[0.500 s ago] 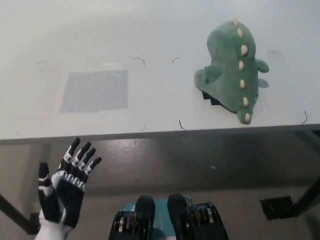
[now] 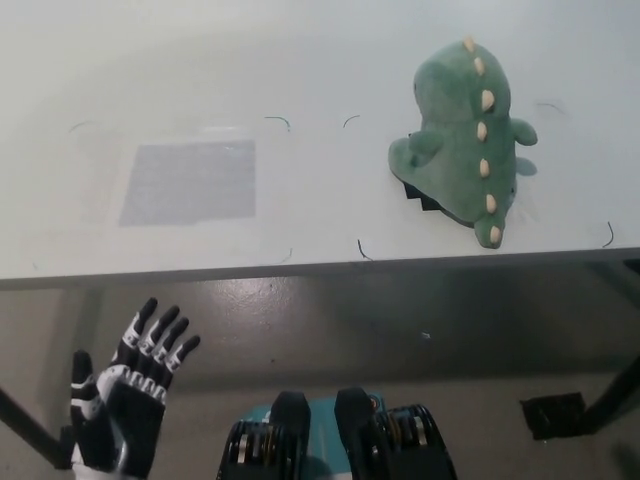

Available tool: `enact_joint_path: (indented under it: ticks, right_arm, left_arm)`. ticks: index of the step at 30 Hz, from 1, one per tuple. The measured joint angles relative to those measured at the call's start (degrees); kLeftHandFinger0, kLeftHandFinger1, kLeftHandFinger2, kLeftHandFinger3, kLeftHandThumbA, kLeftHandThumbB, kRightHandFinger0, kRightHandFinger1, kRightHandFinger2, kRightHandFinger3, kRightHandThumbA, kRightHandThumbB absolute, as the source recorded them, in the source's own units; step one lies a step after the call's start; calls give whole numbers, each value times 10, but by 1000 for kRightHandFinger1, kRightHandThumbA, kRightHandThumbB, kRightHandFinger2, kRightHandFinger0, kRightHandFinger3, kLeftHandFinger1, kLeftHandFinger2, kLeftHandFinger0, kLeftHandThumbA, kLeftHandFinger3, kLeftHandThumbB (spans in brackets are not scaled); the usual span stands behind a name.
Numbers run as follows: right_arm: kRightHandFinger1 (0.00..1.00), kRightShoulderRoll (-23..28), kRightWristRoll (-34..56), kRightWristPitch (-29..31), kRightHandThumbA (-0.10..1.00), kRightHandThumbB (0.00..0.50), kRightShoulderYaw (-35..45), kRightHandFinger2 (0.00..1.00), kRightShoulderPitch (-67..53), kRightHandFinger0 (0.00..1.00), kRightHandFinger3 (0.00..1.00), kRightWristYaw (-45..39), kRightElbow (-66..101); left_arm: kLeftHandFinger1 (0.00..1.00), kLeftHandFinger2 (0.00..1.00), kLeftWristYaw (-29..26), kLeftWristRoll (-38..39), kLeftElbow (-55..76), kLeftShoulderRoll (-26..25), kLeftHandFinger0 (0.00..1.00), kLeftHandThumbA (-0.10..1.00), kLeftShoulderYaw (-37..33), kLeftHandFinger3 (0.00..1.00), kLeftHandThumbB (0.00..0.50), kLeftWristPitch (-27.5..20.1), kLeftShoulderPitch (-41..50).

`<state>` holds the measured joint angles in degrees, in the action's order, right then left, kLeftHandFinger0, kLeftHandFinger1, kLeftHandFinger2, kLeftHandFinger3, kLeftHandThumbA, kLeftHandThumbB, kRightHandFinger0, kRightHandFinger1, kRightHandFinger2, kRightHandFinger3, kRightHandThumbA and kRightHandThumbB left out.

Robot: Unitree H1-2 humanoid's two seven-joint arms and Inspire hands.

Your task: Use both hands to pick up a dinasour on the right side and move it to the left side

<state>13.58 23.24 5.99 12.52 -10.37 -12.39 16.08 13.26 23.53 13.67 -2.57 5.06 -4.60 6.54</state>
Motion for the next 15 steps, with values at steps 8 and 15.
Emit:
enact_joint_path:
  ticks: [8,15]
  right_arm:
    - [1000,-12,-42,35,1000,370,23,1000,34,1000,1000,16,68]
    - [1000,3,-62,30,1000,350,23,1000,100,1000,1000,23,73]
  left_arm:
    - [1000,1000,-19,-19,114,-3,1000,1000,0,1000,430,26,-82]
    - [1000,1000,-34,-33,109,-7,1000,1000,-10,1000,452,64,-174]
